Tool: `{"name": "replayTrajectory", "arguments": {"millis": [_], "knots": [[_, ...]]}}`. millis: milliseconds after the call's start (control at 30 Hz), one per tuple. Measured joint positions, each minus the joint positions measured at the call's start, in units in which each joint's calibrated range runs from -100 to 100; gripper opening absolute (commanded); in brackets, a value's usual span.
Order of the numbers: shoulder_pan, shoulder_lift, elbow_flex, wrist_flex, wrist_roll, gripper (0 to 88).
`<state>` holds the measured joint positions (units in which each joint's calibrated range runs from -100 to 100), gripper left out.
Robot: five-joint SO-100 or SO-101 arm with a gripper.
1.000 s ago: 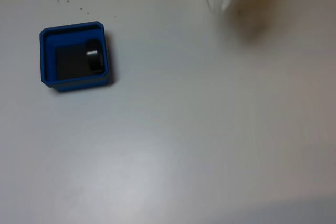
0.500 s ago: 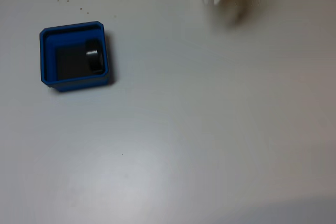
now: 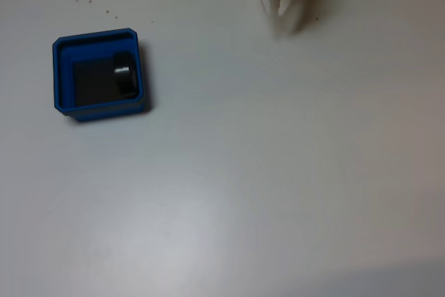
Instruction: Pick the black tape roll and drop it in the blue box
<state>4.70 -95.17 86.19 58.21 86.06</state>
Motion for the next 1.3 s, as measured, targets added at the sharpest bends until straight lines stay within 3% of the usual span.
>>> {"name": "replayTrajectory", "arguments": {"millis": [267,433,633,1000,1300], "knots": [[0.0,-0.4,3.6,-2.4,0.0,1.6],[0.0,-0.4,7.9,-12.4,0.7,1.6],[0.1,-0.5,12.8,-24.5,5.8,1.6],[0.1,-0.5,12.8,-40.9,6.4,1.6],[0.1,-0.5,12.8,-43.1,6.5,1.6]]}}
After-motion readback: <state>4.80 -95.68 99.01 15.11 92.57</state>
